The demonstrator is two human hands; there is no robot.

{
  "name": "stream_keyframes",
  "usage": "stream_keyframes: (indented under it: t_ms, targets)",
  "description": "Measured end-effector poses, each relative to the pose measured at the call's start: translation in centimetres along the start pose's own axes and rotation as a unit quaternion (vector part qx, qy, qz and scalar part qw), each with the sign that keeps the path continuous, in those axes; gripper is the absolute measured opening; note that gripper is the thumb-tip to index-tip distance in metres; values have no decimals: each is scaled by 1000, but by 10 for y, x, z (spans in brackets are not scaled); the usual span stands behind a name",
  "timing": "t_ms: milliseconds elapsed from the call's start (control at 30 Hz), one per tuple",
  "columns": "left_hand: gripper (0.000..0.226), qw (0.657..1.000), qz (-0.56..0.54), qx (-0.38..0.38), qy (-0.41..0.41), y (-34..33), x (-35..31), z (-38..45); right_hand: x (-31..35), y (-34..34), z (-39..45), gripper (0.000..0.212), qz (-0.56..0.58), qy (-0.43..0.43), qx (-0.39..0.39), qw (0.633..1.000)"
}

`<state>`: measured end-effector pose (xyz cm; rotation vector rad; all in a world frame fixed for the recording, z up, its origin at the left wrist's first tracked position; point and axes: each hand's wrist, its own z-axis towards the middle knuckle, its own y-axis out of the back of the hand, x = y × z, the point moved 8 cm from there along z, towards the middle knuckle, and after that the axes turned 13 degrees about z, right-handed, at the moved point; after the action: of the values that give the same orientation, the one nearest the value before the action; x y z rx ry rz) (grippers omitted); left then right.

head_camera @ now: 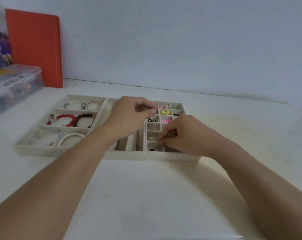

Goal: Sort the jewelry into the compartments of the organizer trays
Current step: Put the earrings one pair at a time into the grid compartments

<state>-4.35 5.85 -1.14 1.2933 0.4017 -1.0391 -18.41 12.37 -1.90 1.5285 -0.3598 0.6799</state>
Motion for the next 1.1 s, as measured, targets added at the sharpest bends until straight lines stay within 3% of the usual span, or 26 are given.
stream_keyframes:
  t_ms: [200, 400, 567, 967, 1100]
  targets:
    - [16, 1000, -13, 10, -6, 1, -8, -6, -11, 31, -3, 11, 176, 25, -177, 968]
    - [8, 999, -39, 29, 4, -1, -10, -10, -12, 33, -5, 25, 263, 41, -230, 936]
    - [7, 998, -47, 51, 13, -7, -13, -15, -6, 30, -7, 34, 245, 70, -221, 941]
    - [15, 997, -53, 50, 9, -9, -14, -16, -9, 30, -8, 6, 267, 65, -226, 935]
    - [10, 997, -59, 50, 9, -9, -14, -17, -8, 28, -7, 15, 270, 66, -203, 939]
